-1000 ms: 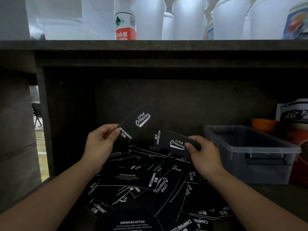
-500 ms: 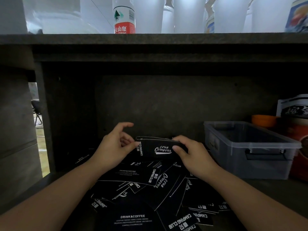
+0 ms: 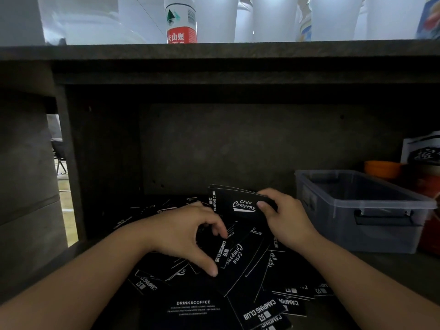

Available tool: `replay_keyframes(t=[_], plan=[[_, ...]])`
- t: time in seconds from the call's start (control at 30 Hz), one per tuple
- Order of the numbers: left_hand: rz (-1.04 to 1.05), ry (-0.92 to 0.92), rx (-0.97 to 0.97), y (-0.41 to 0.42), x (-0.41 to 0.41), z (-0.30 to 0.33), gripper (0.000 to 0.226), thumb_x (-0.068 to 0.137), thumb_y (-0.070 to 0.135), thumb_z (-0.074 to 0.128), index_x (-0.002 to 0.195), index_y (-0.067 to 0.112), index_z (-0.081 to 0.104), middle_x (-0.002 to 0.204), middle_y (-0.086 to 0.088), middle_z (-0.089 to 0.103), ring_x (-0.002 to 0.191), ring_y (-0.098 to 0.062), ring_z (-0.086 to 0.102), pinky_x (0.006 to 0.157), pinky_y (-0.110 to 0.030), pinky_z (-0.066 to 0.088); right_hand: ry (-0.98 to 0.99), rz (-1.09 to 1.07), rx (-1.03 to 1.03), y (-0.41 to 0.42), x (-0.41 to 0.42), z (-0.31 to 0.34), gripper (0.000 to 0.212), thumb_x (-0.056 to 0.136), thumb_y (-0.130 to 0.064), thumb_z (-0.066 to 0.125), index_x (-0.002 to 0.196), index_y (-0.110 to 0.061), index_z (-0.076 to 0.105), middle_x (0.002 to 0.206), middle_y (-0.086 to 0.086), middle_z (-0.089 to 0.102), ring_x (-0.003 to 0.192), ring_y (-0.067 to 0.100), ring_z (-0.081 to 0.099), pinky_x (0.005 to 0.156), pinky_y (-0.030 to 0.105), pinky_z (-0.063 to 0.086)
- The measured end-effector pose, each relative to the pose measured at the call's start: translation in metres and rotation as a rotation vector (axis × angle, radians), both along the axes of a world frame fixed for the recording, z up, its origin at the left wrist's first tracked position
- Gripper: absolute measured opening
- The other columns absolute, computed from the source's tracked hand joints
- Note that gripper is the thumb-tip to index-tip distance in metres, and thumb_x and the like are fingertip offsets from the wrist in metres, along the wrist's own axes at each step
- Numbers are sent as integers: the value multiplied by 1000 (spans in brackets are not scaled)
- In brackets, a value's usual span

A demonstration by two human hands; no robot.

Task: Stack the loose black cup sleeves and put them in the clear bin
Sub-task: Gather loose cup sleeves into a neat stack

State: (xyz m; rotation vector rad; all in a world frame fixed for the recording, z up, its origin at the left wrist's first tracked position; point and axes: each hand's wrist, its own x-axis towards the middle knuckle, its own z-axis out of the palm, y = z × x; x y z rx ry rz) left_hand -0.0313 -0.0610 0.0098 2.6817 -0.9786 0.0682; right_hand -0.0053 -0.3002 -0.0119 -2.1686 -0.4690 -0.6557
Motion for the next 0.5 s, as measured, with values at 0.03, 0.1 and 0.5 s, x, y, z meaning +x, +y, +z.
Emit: replay_keyframes(t=[0.03, 0.1, 0.5], plan=[[3, -17, 5, 0, 0, -1, 59, 60, 54, 85, 112, 46, 59, 108, 28, 53, 115, 10, 38, 101, -19, 38, 3, -1, -1, 0, 0, 0, 16, 95, -14, 55, 96, -26, 66, 84, -14, 66, 76, -15, 56, 61, 0, 37], [3, -36, -28, 3, 1, -2, 56, 60, 55, 84, 109, 45, 58, 106, 28, 53, 111, 7, 43, 95, -18, 41, 10, -8, -7, 0, 0, 0, 16, 95, -15, 56, 97, -26, 66, 85, -14, 66, 76, -13, 56, 62, 0, 37], [61, -595, -1051, 14, -4, 14, 41, 76, 40, 61, 113, 24, 60, 95, 4, 56, 75, 2, 55, 71, -10, 45, 10, -12, 4, 2, 2, 0, 16, 95, -14, 55, 100, -26, 66, 84, -14, 65, 78, -4, 59, 64, 1, 39]])
